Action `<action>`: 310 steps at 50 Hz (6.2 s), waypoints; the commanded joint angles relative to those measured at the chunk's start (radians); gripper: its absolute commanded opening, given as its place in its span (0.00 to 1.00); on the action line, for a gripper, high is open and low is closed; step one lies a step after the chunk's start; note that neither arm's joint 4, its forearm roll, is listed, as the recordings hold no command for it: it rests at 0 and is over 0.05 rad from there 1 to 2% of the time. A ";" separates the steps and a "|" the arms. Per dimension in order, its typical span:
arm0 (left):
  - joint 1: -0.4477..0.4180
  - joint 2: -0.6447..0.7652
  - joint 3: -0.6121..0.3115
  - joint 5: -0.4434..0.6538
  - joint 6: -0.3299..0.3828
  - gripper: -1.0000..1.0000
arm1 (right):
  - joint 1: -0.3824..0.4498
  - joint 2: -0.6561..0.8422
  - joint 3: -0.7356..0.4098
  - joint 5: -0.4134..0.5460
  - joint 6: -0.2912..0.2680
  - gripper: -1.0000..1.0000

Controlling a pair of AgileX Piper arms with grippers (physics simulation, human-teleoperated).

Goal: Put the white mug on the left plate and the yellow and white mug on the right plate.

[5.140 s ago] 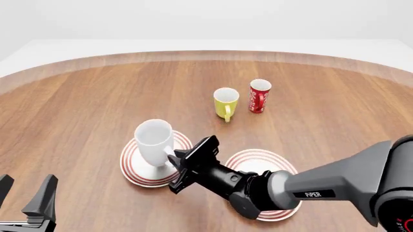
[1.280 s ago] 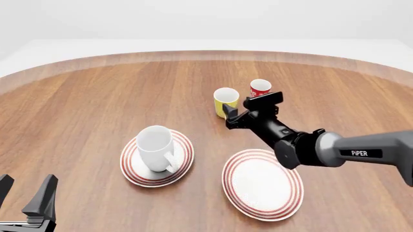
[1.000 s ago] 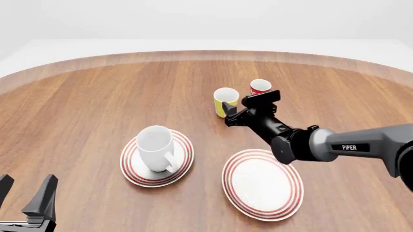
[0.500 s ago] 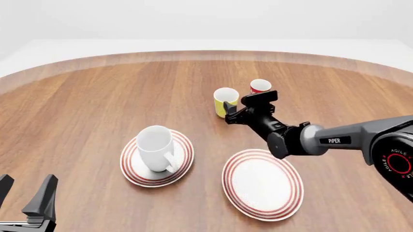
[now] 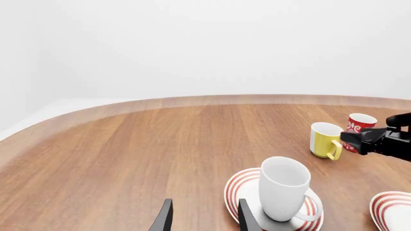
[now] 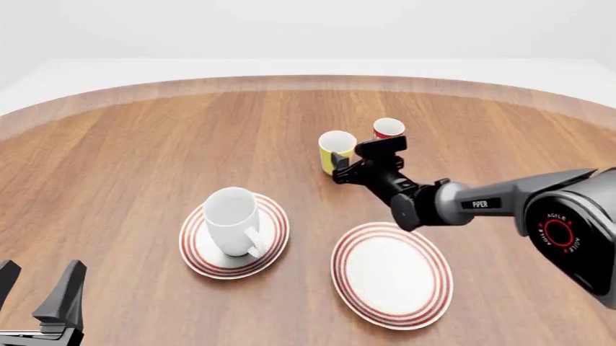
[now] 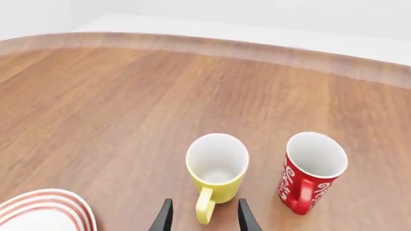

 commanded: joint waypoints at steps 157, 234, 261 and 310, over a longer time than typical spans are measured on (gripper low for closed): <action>0.000 0.000 0.000 0.000 0.000 1.00 | 0.101 -0.573 0.547 -0.019 -0.073 0.00; 0.000 0.000 0.000 0.000 0.000 1.00 | 0.091 -1.490 0.986 0.467 -0.090 0.00; 0.000 0.000 0.000 0.000 0.000 1.00 | 0.113 -1.554 1.087 0.488 -0.037 0.00; 0.000 0.000 0.000 0.000 0.000 1.00 | 0.152 -1.159 1.117 0.170 0.014 0.00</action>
